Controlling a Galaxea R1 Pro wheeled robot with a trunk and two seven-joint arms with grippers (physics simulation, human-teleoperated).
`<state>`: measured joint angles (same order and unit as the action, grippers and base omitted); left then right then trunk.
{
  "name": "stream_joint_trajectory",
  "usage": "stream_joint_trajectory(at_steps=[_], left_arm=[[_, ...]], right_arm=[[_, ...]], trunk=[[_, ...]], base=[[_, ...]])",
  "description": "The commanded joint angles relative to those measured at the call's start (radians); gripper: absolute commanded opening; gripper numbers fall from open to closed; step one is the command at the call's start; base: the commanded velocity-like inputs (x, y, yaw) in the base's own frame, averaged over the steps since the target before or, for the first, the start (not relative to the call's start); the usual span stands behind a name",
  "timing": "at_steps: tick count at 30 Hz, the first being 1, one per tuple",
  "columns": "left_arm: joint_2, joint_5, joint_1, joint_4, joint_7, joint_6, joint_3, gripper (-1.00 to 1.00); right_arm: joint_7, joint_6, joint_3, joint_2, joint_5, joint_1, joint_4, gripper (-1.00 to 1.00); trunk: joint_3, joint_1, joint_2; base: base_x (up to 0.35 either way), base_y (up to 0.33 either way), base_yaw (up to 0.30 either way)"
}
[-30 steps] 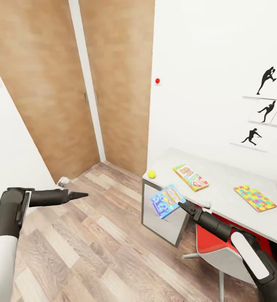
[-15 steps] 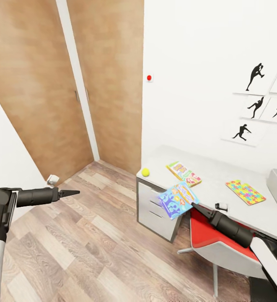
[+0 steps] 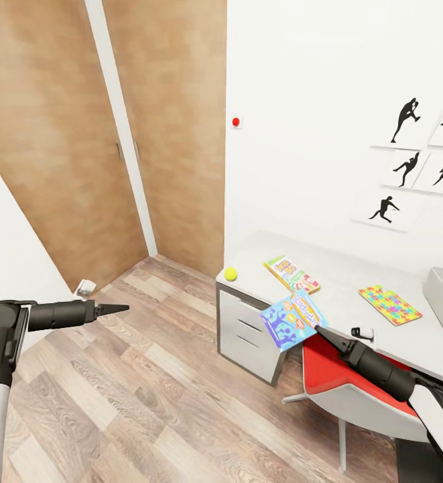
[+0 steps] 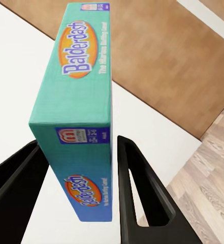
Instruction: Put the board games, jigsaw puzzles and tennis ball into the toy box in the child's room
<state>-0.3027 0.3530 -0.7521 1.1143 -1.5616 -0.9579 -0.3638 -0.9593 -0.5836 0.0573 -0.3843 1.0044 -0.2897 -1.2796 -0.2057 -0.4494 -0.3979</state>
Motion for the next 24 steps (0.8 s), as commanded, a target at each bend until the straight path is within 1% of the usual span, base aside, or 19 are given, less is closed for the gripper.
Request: stream_joint_trajectory(at_steps=[1,24], left_arm=[[0.000,0.011,-0.001,0.001,-0.009,-0.010,-0.001,1.00],[0.000,0.012,-0.001,-0.001,-0.009,-0.010,-0.001,1.00]], right_arm=[[0.000,-0.007,0.000,0.000,0.006,-0.001,0.002,-1.00],[0.000,0.002,0.001,0.004,0.006,-0.001,0.012,-1.00]], trunk=[[-0.002,-0.001,-0.002],[-0.002,-0.001,-0.002]], base=[[0.000,0.000,0.000],[0.000,0.000,0.000]])
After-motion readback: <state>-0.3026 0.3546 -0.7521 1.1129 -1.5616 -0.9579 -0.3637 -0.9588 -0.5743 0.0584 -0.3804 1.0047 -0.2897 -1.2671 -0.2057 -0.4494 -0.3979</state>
